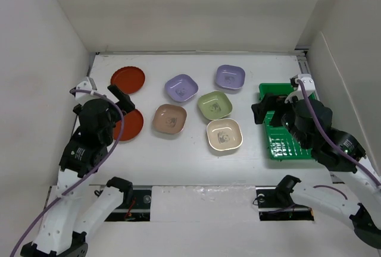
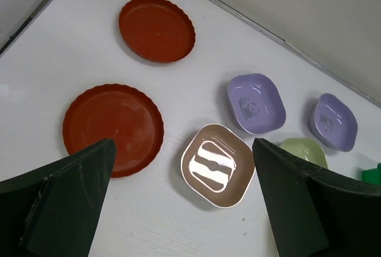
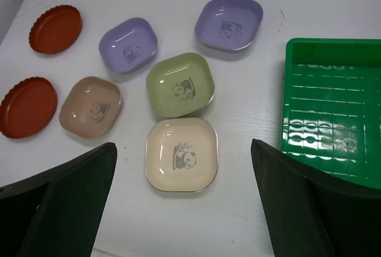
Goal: Place the plates into the plastic bin on the countertop
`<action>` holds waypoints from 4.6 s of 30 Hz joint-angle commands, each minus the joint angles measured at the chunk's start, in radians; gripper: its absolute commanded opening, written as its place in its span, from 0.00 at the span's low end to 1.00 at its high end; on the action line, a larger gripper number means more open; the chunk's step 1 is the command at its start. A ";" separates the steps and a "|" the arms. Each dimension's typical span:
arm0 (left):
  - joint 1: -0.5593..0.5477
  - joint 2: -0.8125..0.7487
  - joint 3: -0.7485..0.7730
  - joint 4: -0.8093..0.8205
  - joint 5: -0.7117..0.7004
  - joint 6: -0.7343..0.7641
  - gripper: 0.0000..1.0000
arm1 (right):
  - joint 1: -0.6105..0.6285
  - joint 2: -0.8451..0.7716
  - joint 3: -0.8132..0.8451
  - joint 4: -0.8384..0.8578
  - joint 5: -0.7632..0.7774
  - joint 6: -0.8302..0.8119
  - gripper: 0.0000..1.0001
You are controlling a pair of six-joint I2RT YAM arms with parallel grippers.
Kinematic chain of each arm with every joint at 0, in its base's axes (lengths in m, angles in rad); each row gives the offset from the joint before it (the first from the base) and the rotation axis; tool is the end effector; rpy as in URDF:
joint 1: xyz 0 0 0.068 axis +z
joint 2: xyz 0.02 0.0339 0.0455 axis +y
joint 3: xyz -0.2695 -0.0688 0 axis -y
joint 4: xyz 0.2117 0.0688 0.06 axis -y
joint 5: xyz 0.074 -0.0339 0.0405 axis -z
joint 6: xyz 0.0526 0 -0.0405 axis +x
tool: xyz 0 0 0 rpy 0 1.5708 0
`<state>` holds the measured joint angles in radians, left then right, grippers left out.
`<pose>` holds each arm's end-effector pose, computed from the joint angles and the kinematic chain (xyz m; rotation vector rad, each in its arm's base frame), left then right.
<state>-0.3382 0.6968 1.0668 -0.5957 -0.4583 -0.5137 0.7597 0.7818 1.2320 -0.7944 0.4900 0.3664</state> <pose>0.1088 -0.0136 0.3918 -0.4765 1.7123 -0.2039 0.0943 0.0555 0.4089 -0.0423 1.8839 0.3048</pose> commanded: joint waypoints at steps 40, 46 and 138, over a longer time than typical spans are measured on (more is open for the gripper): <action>0.545 1.489 0.677 0.108 0.322 -0.169 0.58 | 0.001 -0.058 -0.203 0.232 -0.324 0.043 1.00; 0.545 1.544 0.717 0.097 0.322 -0.169 0.33 | 0.001 -0.090 -0.213 0.222 -0.324 0.062 1.00; -0.150 0.475 0.223 0.140 0.083 -0.072 1.00 | -1.114 0.412 -0.396 0.564 -0.394 0.342 0.00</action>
<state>-0.4843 1.1931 1.3071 -0.4835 -0.3431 -0.5854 -0.3180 1.2308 0.8539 -0.2070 0.0086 0.6636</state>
